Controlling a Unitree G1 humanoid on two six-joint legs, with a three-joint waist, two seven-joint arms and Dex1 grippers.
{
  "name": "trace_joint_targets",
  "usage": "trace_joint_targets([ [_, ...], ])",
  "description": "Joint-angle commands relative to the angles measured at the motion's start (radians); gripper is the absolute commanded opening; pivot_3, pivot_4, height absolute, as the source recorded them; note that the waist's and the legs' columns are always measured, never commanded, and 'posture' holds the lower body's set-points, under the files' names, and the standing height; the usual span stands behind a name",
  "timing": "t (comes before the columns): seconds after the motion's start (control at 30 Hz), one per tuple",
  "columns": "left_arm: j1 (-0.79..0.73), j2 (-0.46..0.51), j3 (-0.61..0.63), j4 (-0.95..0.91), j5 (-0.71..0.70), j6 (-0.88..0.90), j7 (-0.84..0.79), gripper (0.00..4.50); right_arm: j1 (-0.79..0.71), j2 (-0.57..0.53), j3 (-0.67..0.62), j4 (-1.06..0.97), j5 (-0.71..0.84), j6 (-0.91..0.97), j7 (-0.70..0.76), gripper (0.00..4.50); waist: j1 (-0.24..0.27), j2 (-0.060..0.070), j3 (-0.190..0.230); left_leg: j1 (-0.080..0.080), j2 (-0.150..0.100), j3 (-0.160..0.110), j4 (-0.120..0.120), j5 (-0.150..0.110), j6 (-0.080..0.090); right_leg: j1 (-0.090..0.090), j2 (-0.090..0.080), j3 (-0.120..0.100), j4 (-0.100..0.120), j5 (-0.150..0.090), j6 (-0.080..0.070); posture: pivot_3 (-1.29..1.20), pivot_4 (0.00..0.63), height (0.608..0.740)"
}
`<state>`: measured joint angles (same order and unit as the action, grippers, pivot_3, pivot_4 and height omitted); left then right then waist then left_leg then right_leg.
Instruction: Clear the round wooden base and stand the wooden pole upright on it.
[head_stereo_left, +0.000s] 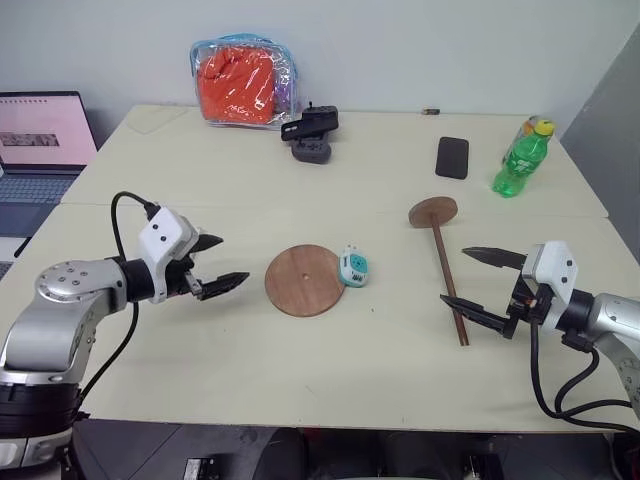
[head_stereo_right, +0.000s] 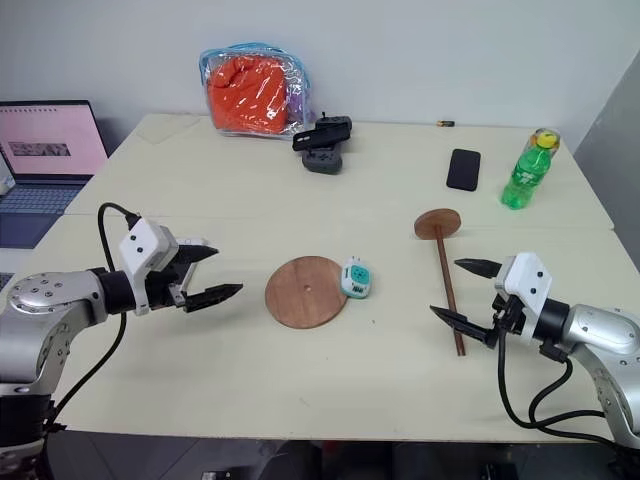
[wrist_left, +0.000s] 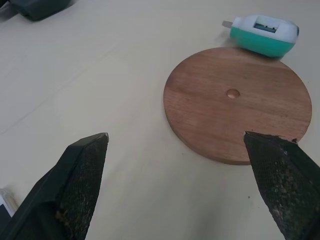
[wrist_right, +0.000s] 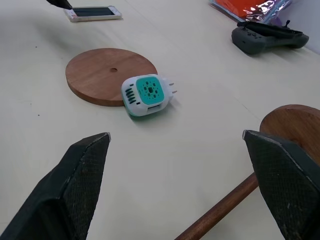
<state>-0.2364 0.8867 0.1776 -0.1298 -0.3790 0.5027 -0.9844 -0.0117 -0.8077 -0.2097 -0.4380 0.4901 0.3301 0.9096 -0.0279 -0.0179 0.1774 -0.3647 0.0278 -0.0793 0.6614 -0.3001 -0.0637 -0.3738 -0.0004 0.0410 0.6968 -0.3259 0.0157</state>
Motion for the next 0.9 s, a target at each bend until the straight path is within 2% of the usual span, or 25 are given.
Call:
trace_joint_targets([
  [0.03, -0.005, -0.005, 0.021, -0.012, -0.010, -0.021, 0.007, 4.50, -0.013, 0.001, -0.007, -0.017, -0.005, -0.017, -0.002, 4.46, 0.000, 0.000, 0.000, 0.000, 0.000, 0.000, 0.000, 0.000, 0.000, 0.000, 0.000, 0.000, 0.000, 0.000, 0.000, 0.00, 0.150, 0.740],
  [0.43, -0.034, -0.032, 0.002, -0.003, -0.028, -0.059, -0.016, 4.50, 0.006, -0.007, -0.032, -0.032, -0.009, -0.017, -0.006, 4.46, 0.001, -0.001, 0.000, 0.000, 0.000, 0.000, 0.000, 0.000, 0.000, 0.000, 0.000, 0.000, 0.000, 0.000, 0.000, 0.00, 0.150, 0.740],
  [0.57, -0.071, -0.032, -0.043, 0.038, 0.022, -0.112, -0.026, 4.50, 0.028, 0.001, -0.034, -0.066, 0.002, -0.001, -0.021, 4.46, 0.001, -0.001, 0.000, 0.000, 0.000, 0.000, 0.000, 0.000, 0.000, 0.000, 0.000, 0.000, 0.000, 0.000, 0.000, 0.00, 0.150, 0.740],
  [0.7, -0.110, -0.051, -0.059, 0.046, -0.004, -0.082, -0.031, 4.50, 0.020, -0.002, -0.030, -0.017, -0.024, -0.018, -0.027, 4.46, 0.000, -0.001, 0.001, 0.000, -0.001, 0.000, 0.001, 0.000, 0.000, 0.000, 0.000, 0.000, 0.000, 0.000, 0.000, 0.00, 0.150, 0.740],
  [0.9, -0.090, -0.039, -0.059, 0.019, -0.011, -0.070, -0.063, 4.50, -0.041, 0.026, -0.008, -0.007, -0.051, -0.046, -0.059, 4.46, -0.002, -0.001, 0.001, 0.000, -0.001, 0.000, 0.000, 0.000, 0.000, 0.000, 0.001, 0.000, 0.000, 0.000, 0.000, 0.00, 0.150, 0.740],
])
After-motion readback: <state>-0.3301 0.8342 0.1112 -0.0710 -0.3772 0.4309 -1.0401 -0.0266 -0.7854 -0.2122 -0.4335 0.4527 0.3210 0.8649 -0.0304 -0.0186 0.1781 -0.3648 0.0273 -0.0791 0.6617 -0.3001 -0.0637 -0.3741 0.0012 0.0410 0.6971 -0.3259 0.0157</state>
